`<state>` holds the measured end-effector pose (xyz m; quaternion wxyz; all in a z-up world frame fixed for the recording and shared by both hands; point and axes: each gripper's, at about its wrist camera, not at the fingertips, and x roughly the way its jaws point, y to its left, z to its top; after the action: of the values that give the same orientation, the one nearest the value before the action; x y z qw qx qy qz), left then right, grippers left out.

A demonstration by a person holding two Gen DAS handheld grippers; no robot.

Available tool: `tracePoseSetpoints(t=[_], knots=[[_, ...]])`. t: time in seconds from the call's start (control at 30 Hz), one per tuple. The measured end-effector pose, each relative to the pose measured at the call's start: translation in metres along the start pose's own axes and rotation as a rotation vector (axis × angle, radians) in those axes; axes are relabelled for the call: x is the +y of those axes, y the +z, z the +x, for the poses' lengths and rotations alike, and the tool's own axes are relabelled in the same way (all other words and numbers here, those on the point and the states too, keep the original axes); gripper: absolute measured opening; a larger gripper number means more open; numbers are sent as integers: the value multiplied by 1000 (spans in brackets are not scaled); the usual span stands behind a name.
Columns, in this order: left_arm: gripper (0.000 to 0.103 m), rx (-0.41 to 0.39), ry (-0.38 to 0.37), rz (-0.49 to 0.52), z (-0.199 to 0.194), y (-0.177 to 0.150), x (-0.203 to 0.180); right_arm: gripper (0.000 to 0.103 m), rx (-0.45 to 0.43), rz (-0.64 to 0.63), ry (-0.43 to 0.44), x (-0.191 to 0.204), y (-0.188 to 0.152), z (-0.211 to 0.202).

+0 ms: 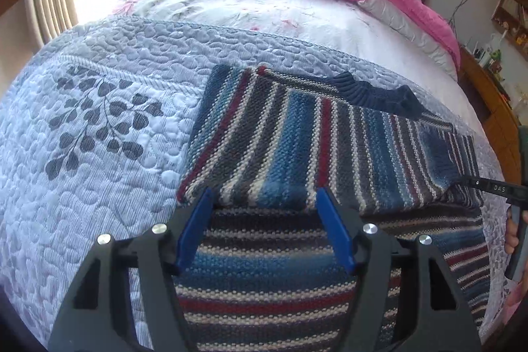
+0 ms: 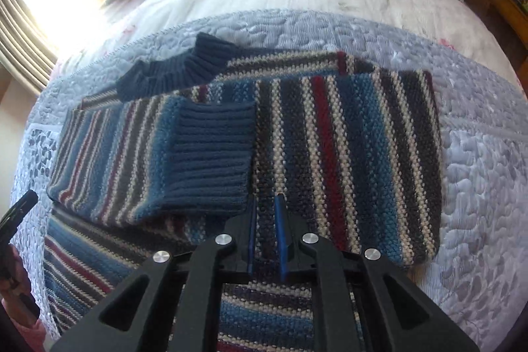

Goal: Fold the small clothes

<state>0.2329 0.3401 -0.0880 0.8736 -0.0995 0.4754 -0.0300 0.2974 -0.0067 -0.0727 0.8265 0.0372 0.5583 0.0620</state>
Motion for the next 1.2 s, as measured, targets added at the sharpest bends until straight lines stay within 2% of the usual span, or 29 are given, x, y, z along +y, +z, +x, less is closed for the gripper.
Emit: tracePoseSetpoints(t=[0.1,0.2,0.33,0.43,0.5,0.57,0.67,0.77,0.87,0.93,0.97,1.0,1.03,1.1,1.2], knots=[[67,15,-12,20,11,7,-11,16,-43,-32,-2,9,12,-12],[67,43,-2,20,28,11,-17,18,-59,12,37,8,23,-12],[67,95,28,34,53,9,-18,19,-59,31,177,15,23,-4],[71,130,30,33,68,2,-14,19,16,-4,130,28,13,21],[74,119,17,24,71,0,-9,19,50,-2,114,27,7,37],[77,132,2,25,75,-1,-6,19,52,27,117,25,3,45],[79,144,-19,8,80,0,-1,19,50,-4,63,35,0,54],[79,135,12,31,81,-2,-6,19,44,-5,32,41,-2,56],[79,127,21,26,78,-1,-7,20,36,13,55,40,-3,53],[79,123,20,29,71,-2,-6,23,34,32,100,32,-7,41],[79,119,20,30,64,-4,-5,27,29,49,129,26,-11,32],[79,106,17,29,53,-8,-4,37,19,67,155,20,-15,22],[79,93,22,27,42,-14,-3,41,5,74,165,15,-23,12],[80,89,21,43,22,-29,-1,41,-32,48,168,8,-44,-10],[80,111,34,90,-2,-66,4,42,-28,23,178,-3,-90,-29]])
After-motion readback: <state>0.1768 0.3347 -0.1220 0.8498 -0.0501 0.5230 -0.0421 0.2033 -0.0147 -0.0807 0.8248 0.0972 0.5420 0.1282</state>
